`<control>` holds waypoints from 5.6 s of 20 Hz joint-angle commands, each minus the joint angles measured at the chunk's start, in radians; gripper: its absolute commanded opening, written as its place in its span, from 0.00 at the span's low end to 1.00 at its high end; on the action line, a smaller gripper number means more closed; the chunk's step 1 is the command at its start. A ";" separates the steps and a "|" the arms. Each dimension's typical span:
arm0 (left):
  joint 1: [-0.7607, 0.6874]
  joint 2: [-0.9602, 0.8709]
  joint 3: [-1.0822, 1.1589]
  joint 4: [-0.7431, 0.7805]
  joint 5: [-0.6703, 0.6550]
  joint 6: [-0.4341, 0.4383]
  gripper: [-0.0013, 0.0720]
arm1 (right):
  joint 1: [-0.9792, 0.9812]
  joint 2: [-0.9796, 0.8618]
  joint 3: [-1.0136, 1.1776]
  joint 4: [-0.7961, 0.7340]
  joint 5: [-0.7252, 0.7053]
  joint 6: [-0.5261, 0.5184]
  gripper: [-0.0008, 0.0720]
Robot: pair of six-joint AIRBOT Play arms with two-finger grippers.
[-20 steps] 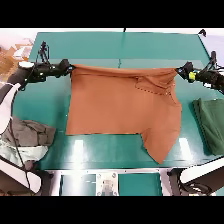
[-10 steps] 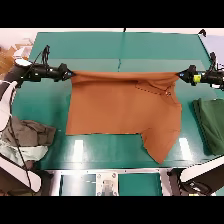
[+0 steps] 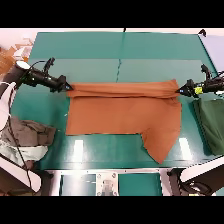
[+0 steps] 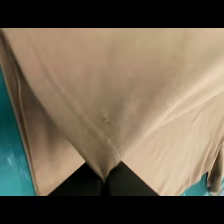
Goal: Fold the shirts.
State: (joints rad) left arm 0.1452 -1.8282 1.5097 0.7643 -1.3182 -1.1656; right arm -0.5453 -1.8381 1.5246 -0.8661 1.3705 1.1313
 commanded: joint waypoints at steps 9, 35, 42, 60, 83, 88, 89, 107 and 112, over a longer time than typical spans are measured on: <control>-0.034 -0.013 -0.098 0.007 0.069 -0.006 0.05 | 0.002 -0.001 -0.050 -0.070 0.026 0.014 0.03; 0.023 0.859 -1.038 0.042 0.099 -0.133 0.73 | -0.349 0.868 -1.078 -0.240 -0.126 0.174 0.51; -0.171 0.867 -1.221 -0.079 0.428 -0.156 0.73 | -0.077 0.824 -1.151 -0.170 -0.201 0.270 0.52; -0.338 0.862 -1.224 -0.270 0.802 -0.256 0.40 | -0.113 0.811 -0.954 -0.330 0.031 0.452 0.61; -0.337 0.863 -1.221 -0.266 0.666 -0.160 0.04 | -0.106 0.800 -1.087 -0.110 -0.119 0.260 0.03; -0.337 0.888 -1.219 -0.190 0.640 -0.196 0.05 | -0.106 0.839 -1.087 -0.166 -0.097 0.308 0.03; -0.332 0.888 -1.219 -0.187 0.632 -0.195 0.05 | -0.106 0.839 -1.087 -0.166 -0.095 0.308 0.05; -0.332 0.888 -1.219 -0.248 0.520 -0.285 0.91 | -0.106 0.839 -1.087 -0.163 -0.096 0.308 0.52; -0.338 0.903 -1.221 -0.242 0.260 -0.288 0.84 | -0.106 0.839 -1.087 -0.163 -0.106 0.309 0.52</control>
State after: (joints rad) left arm -0.1894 -0.9363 0.2897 0.5213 -0.9131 -1.4433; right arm -0.6510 -0.9997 0.4362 -1.0294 1.2720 1.4395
